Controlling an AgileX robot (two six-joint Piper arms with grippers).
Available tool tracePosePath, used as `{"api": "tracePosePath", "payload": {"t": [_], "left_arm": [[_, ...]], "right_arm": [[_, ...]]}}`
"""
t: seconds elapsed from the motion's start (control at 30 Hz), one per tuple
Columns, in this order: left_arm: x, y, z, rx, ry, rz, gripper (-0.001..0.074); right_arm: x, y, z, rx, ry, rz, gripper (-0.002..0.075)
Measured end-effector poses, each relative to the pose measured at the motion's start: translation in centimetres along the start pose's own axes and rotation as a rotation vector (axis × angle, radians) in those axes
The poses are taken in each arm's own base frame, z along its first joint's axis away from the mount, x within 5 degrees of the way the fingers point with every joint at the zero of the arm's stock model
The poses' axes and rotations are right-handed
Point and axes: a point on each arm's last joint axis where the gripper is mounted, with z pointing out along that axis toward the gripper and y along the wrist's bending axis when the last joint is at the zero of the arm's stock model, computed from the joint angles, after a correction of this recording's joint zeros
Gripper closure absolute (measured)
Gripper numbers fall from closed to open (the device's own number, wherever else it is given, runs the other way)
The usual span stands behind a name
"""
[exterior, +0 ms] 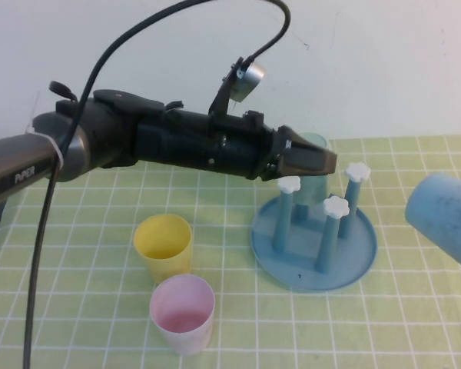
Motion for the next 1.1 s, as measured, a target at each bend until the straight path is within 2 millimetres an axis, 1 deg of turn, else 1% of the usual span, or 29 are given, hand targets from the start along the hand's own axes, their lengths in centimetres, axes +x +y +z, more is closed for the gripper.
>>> {"api": "tracePosePath", "payload": {"t": [0.03, 0.07, 0.13, 0.27, 0.37, 0.43, 0.5, 0.53, 0.63, 0.7, 0.8, 0.97, 1.1], "left_arm": [[0.2, 0.1, -0.1, -0.004, 0.02, 0.035, 0.0635], [0.3, 0.1, -0.2, -0.014, 0.038, 0.075, 0.0671], [0.4, 0.1, -0.5, -0.058, 0.074, 0.155, 0.0706], [0.0, -0.9, -1.3, -0.22, 0.121, 0.325, 0.0729], [-0.5, -2.1, -1.9, -0.343, 0.129, 0.457, 0.0732], [-1.1, -3.1, -2.4, -0.412, 0.117, 0.535, 0.0733], [-1.5, -4.6, -2.8, -0.453, 0.095, 0.6, 0.0734], [-1.7, -5.3, -3.1, -0.472, 0.082, 0.63, 0.0734], [-2.2, -6.9, -3.8, -0.518, 0.038, 0.688, 0.0734], [-2.2, -7.5, -4.5, -0.567, -0.01, 0.698, 0.0734], [-1.8, -7.3, -5.7, -0.684, -0.1, 0.683, 0.0734], [0.6, -5.2, -7.5, -0.888, -0.234, 0.585, 0.0734], [2.0, -4.1, -8.4, -0.977, -0.3, 0.496, 0.0734]], "right_arm": [[-0.4, -0.2, -0.3, -0.023, 0.036, 0.029, 0.0698], [-1.0, -0.5, -0.7, -0.051, 0.078, 0.058, 0.0698], [-2.0, -1.1, -1.4, -0.106, 0.181, 0.112, 0.0698], [-4.1, -3.3, -3.2, -0.138, 0.438, 0.235, 0.0698], [-5.3, -4.8, -3.6, -0.151, 0.557, 0.295, 0.0699], [-5.8, -5.8, -3.4, -0.153, 0.596, 0.335, 0.0699], [-6.0, -6.7, -2.5, -0.148, 0.619, 0.39, 0.0699], [-5.8, -7.1, -1.9, -0.155, 0.638, 0.414, 0.0699], [-4.5, -7.5, 0.9, -0.203, 0.716, 0.466, 0.0699], [-3.6, -7.4, 2.9, -0.241, 0.779, 0.476, 0.0699], [-2.1, -6.8, 5.8, -0.286, 0.889, 0.457, 0.0699], [-0.1, -5.9, 9.9, -0.353, 1.017, 0.415, 0.0699], [1.0, -6.3, 12.5, -0.358, 1.071, 0.401, 0.0699]]}}
